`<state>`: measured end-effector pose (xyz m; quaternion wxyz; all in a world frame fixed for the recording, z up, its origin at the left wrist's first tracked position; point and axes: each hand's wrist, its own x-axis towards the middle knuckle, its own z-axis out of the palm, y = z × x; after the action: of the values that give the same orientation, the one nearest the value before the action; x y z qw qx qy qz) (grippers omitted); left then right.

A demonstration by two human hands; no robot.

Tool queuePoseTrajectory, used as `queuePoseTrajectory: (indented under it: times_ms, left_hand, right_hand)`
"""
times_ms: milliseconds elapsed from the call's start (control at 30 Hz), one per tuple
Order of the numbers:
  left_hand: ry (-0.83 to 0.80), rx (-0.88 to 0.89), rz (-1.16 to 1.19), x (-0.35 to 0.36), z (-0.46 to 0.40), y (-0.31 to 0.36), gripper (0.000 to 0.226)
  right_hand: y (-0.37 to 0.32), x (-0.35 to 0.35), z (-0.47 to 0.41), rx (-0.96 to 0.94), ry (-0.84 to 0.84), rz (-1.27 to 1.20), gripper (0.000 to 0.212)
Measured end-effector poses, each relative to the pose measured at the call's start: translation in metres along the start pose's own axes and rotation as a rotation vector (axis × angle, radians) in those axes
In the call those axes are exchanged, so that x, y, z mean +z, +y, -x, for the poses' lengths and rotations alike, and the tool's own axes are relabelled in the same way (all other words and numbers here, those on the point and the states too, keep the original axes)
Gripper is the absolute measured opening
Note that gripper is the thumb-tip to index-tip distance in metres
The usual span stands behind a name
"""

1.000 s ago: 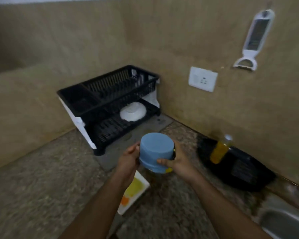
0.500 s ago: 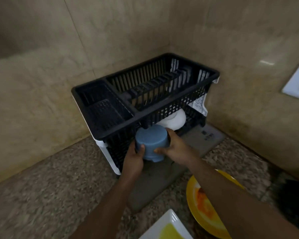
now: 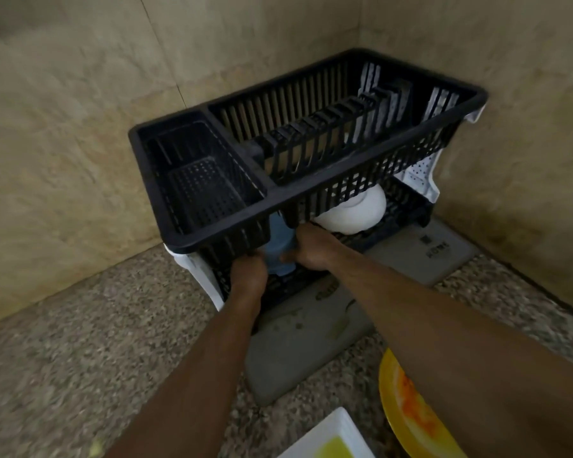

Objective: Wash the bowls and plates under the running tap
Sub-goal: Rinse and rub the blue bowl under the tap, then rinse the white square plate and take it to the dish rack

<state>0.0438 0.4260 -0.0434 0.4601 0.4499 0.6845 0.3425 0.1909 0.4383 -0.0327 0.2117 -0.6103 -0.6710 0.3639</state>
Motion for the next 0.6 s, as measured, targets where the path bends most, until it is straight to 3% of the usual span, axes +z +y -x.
queuePoseTrajectory:
  times_ms: [100, 333, 400, 500, 600]
  left_hand:
    - [0.037, 0.002, 0.034, 0.001, 0.000, 0.001, 0.034]
    - [0.060, -0.008, -0.011, -0.002, 0.009, 0.010, 0.030]
    - [0.047, 0.106, -0.086, -0.006, 0.022, 0.014, 0.032]
    - [-0.012, 0.369, -0.205, -0.006, 0.054, 0.010, 0.013]
    - [-0.022, 0.494, -0.337, -0.003, 0.098, 0.001, 0.044]
  right_hand:
    - [0.000, 0.003, 0.001, -0.020, 0.015, 0.027, 0.071]
    - [-0.003, 0.002, 0.008, -0.048, 0.061, 0.119, 0.065]
    - [-0.004, 0.002, 0.019, -0.067, 0.120, 0.131, 0.063]
    - [-0.004, -0.001, 0.056, -0.084, 0.187, 0.148, 0.051]
    - [-0.006, -0.007, 0.107, -0.074, 0.250, 0.131, 0.034]
